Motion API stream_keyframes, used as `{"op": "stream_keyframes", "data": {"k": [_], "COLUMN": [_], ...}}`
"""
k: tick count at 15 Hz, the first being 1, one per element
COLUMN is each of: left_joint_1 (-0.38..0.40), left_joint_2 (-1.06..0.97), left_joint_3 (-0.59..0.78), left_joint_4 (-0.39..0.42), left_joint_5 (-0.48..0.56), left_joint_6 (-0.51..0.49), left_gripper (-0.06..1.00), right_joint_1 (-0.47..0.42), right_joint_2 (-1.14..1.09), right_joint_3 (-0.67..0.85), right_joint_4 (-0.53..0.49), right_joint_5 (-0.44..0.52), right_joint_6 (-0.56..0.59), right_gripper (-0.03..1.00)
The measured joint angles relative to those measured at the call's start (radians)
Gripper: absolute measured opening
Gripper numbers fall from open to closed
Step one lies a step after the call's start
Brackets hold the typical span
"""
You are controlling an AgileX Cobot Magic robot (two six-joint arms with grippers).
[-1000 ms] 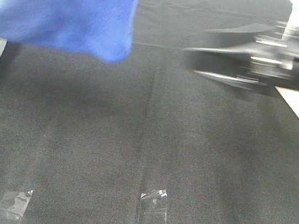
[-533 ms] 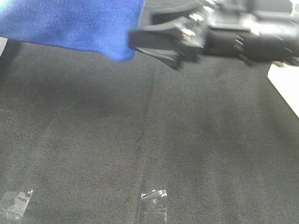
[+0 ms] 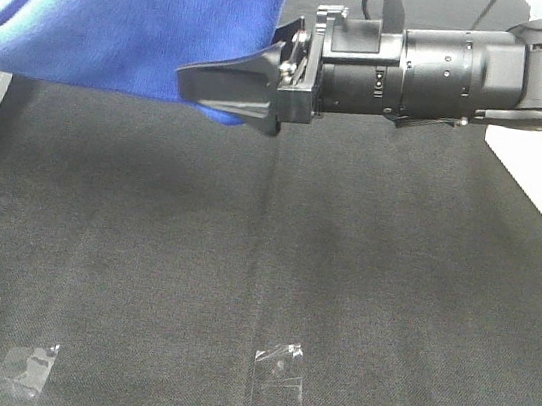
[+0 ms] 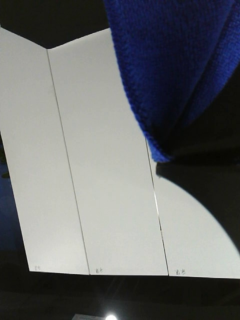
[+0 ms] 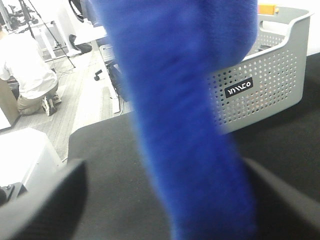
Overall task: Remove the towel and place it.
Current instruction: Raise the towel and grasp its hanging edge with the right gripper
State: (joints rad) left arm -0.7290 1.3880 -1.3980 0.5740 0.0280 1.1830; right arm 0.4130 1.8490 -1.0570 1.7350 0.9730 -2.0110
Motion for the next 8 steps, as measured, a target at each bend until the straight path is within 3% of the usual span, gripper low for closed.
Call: {"op": "stream_keyframes", "data": {"k": [3,5,8], "left_joint_1": [0.0,0.0,0.014], "left_joint_2": [0.0,0.0,0.0], "left_joint_3": [0.0,0.0,0.0], "left_joint_4": [0.009,0.041,0.056], "left_joint_5": [0.028,0.06,0.094], "left_joint_6": [-0.001,-0.001,-0.001], "left_gripper": [0.0,0.0,0.0], "right_joint_1": [0.0,0.0,0.0], "right_joint_2": [0.0,0.0,0.0], "right_joint_3": [0.0,0.0,0.0], "right_joint_4": [-0.023,-0.045,-0.054], "right_joint_5": [-0.037,-0.053,-0.053], "right_joint_6": [0.051,0.068,0.074], "right_gripper": [0.45,0.37,0.34]}}
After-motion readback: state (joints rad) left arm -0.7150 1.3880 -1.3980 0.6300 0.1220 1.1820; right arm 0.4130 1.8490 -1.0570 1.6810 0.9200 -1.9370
